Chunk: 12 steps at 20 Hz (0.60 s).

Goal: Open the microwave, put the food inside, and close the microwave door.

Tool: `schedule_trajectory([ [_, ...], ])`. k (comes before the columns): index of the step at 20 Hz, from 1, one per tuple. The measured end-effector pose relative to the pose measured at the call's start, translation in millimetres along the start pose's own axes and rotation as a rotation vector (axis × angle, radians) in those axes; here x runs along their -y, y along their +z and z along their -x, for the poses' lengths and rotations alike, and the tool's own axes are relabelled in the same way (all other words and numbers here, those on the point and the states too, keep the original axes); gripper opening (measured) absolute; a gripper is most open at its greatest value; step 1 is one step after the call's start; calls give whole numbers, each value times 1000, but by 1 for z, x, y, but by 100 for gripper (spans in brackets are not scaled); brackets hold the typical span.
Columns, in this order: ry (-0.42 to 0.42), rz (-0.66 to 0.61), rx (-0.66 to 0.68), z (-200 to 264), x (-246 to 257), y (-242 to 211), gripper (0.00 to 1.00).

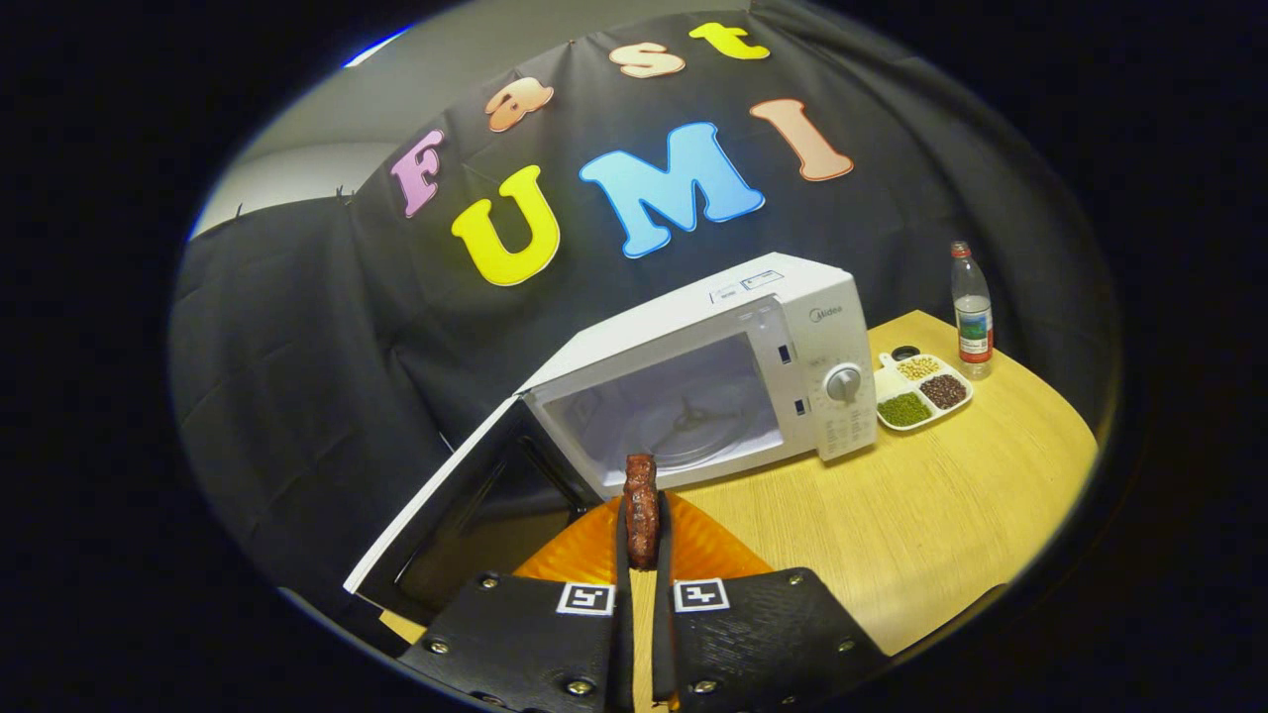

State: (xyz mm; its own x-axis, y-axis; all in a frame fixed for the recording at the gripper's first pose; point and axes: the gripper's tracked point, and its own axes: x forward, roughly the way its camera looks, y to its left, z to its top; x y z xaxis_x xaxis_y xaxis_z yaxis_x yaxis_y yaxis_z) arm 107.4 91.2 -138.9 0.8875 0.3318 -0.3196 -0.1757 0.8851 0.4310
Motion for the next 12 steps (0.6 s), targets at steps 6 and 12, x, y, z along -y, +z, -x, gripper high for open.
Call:
schedule_trajectory([
  [6, -16, -12, 29, -65, 0, 5, 8],
  [12, -56, -23, 89, -125, 15, 13, 7],
])
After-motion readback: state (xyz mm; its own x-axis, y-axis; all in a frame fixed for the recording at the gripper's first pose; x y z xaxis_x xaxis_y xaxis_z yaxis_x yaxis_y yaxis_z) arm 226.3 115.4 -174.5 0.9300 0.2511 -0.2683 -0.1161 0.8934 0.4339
